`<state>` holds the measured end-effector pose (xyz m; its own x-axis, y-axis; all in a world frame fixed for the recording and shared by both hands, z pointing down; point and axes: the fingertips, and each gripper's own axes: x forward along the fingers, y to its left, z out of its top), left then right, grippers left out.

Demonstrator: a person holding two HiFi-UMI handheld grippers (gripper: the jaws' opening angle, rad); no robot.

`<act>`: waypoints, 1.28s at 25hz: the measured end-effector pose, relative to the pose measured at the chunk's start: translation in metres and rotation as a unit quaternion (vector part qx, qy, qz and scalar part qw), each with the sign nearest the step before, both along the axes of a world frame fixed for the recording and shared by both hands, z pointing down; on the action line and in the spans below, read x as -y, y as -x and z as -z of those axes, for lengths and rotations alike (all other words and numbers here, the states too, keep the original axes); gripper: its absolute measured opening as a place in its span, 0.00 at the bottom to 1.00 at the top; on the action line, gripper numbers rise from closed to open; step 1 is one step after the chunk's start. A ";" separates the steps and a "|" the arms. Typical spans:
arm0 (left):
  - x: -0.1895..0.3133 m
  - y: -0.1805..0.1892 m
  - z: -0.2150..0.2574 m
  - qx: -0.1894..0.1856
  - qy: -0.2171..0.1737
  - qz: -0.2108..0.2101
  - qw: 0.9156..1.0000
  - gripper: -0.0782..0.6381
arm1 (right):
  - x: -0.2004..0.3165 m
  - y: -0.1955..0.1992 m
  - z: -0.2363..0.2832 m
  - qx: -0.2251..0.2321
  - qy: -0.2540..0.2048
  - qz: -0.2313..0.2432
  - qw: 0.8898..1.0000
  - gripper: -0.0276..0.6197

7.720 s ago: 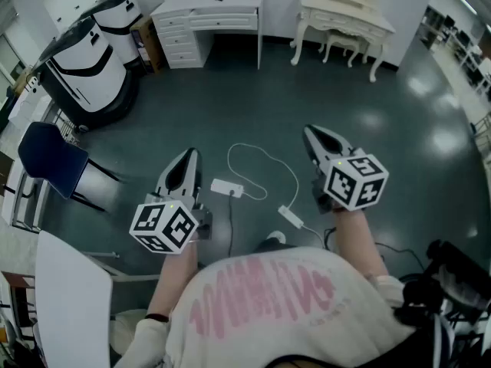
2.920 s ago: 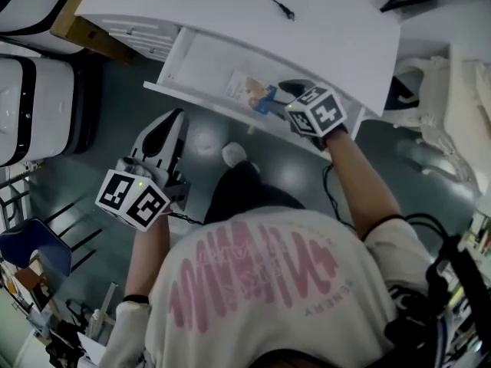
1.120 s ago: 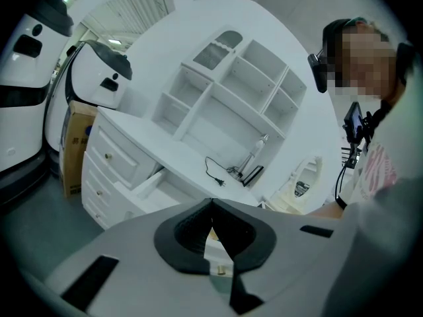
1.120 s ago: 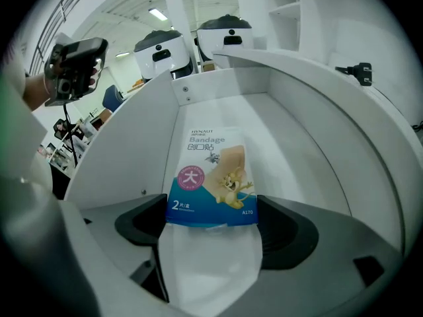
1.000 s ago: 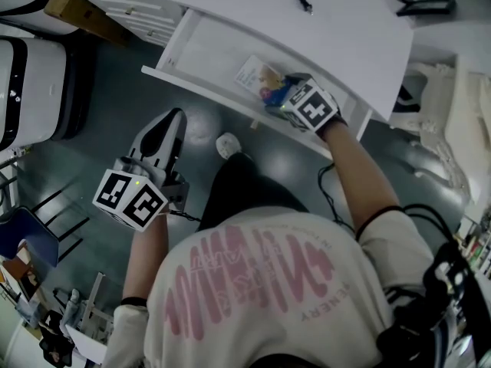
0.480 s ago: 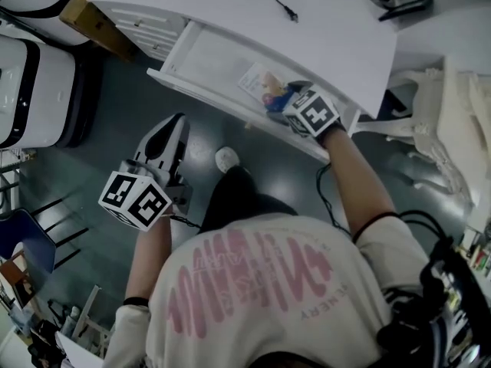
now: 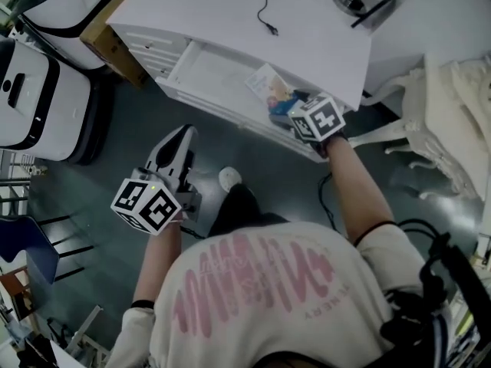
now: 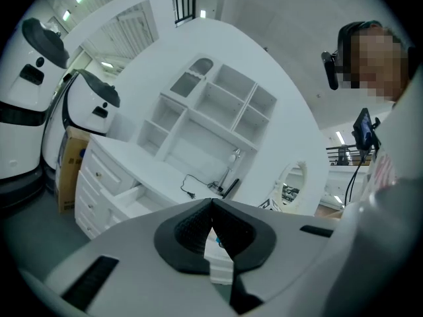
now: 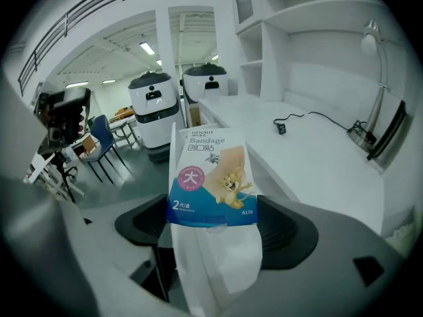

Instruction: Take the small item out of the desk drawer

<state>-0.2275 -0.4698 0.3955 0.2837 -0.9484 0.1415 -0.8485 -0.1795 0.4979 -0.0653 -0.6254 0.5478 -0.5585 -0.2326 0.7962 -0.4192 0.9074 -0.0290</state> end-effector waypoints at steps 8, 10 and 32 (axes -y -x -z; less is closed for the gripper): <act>-0.030 -0.036 0.043 0.018 -0.043 -0.009 0.999 0.15 | -0.039 -0.024 0.098 0.172 -0.001 -0.073 0.982 0.72; -0.036 -0.045 0.052 0.022 -0.053 -0.014 0.998 0.15 | -0.052 -0.031 0.127 0.225 0.007 -0.084 0.971 0.72; -0.126 -0.141 0.099 0.032 -0.105 -0.017 0.994 0.15 | -0.175 -0.121 0.266 0.434 -0.047 -0.080 0.896 0.72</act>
<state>-0.0869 -0.3434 0.2966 0.3126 -0.9490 -0.0399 -0.8692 -0.3027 0.3911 0.0561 -0.4503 0.2822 -0.9114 -0.4084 0.0504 -0.4007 0.8532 -0.3339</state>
